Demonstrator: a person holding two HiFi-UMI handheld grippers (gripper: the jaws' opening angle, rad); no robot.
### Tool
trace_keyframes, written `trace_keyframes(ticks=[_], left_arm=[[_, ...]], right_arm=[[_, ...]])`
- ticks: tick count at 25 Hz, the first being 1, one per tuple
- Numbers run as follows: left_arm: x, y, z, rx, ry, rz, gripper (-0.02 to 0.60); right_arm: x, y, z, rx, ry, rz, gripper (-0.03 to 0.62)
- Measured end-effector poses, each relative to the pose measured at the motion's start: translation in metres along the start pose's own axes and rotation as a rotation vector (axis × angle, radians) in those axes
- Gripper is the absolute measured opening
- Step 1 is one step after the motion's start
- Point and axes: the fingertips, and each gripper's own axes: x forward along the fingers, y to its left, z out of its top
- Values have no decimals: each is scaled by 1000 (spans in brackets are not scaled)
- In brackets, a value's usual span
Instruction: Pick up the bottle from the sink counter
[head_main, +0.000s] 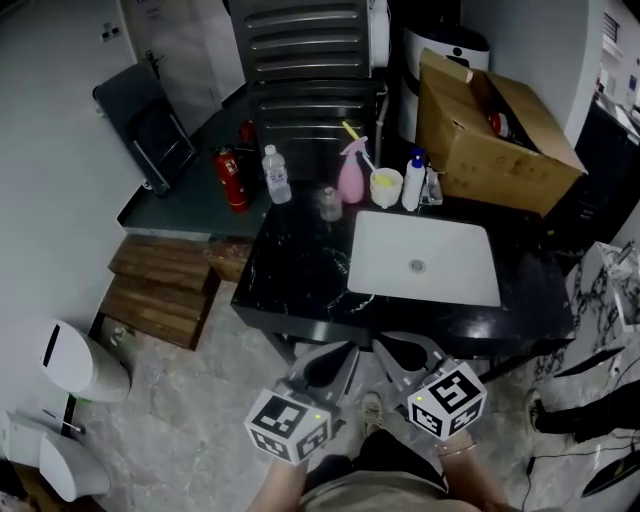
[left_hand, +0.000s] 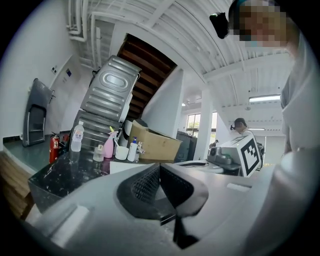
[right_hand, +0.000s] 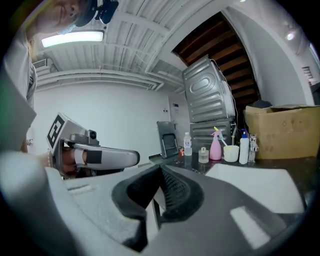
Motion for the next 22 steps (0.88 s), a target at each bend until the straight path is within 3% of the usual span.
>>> trace_keyframes(ticks=[5,9,14,22], left_arm=[[39,46,21,4,-40,57,5],[72,72,30,0,-42,102,5],[111,90,38,12,-37,129,5],[159,94,44,11,-39,141,5]], right_arm=[[38,-50,30,-25,-61,9,2],[60,-74,44,-47,-73,82,2],[75,-105,54,-68,-68,172,2],[83,-137,50,-77,-57,240,2]])
